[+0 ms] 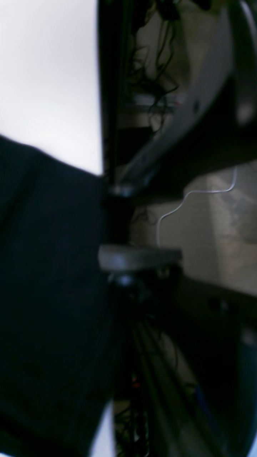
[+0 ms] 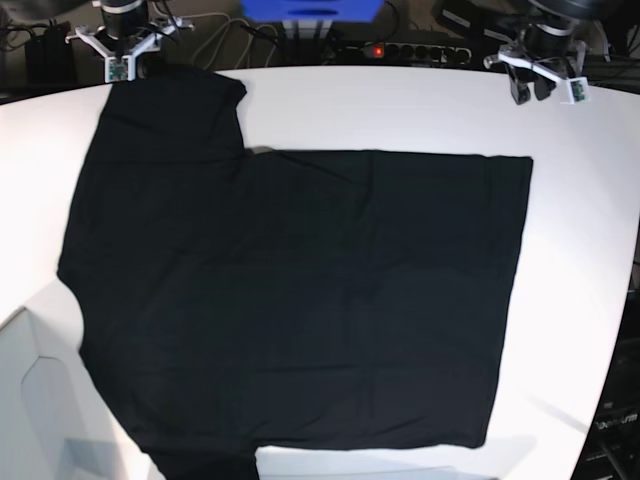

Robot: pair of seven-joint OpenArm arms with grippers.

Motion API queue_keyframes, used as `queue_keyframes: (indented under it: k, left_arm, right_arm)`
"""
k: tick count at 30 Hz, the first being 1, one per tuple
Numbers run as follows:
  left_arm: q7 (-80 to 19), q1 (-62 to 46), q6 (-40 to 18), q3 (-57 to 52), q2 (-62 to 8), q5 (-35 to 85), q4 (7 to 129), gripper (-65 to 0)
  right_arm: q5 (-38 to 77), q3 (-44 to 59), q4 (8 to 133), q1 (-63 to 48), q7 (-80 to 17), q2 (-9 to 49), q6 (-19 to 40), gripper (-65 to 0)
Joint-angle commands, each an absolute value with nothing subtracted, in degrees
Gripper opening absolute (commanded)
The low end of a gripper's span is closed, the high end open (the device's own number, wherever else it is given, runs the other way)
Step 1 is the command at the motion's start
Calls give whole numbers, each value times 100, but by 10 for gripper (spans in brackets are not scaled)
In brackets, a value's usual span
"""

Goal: Fold the T-shirt properly
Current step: 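Grasp the black shirt's shoulder corners with left and right grippers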

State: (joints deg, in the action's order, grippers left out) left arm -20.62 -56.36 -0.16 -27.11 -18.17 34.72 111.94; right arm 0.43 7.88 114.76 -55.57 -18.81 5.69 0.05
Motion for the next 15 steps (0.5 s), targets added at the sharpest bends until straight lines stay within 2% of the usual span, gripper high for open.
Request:
queue_keyframes:
  k: [1, 2, 4, 8, 15]
  left_arm:
    - [-1903, -5543, -31, -2835, -1859, 3468, 11284, -345]
    - [-1903, -5446, -31, -2897, -1859, 3459, 11266, -318]
    - [-1903, -5218, -31, -3002, -1851, 3459, 11240, -312]
    - [-1912, -4752, -31, -3037, -1851, 3459, 11143, -309]
    - [-1912, -3741, -31, -2985, -1859, 3459, 10237, -307]
  right_arm:
    - [31, 787, 11574, -5587, -1780, 593, 48, -412]
    - [31, 787, 11574, -5525, -1780, 593, 48, -387]
    - [31, 804, 11574, -5429, -1780, 593, 48, -360]
    - [31, 804, 11574, -5270, -1789, 602, 48, -356]
    - [31, 787, 11556, -5182, -1789, 602, 48, -356]
